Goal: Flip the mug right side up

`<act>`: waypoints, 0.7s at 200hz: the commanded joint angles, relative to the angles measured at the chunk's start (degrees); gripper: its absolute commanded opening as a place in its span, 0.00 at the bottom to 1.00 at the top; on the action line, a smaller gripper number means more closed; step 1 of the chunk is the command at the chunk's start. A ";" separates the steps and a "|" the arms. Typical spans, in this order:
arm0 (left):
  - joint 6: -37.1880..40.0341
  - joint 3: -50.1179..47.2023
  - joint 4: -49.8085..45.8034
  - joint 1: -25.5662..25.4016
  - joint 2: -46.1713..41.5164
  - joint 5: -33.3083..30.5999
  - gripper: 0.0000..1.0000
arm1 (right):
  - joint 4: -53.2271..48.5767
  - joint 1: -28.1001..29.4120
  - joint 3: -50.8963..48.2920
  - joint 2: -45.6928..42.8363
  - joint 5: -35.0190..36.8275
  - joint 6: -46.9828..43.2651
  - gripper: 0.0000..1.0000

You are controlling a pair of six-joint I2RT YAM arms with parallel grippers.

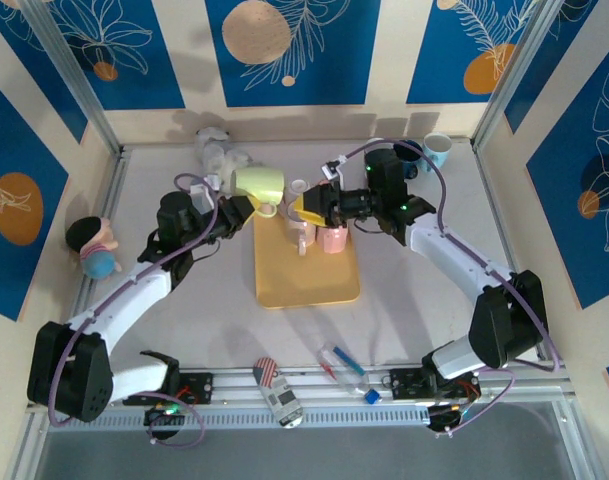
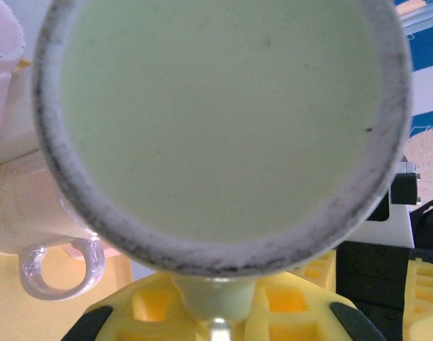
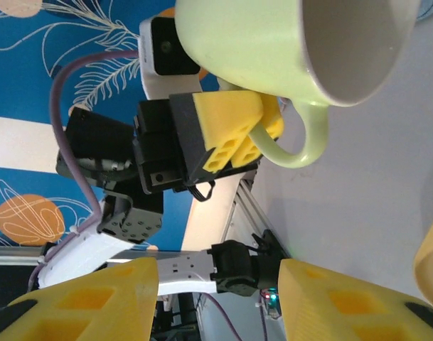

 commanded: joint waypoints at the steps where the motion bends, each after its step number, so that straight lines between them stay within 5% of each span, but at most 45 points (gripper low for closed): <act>1: -2.21 0.53 11.62 0.45 -2.03 -1.68 0.00 | 7.11 0.57 -0.33 0.86 1.09 5.58 0.49; 103: -12.87 -1.59 30.37 0.46 4.57 0.49 0.00 | 13.68 3.60 2.29 6.17 3.74 12.49 0.49; 140: -11.27 -3.00 28.82 0.45 2.93 -2.77 0.00 | 12.56 3.58 3.62 7.85 3.54 12.41 0.48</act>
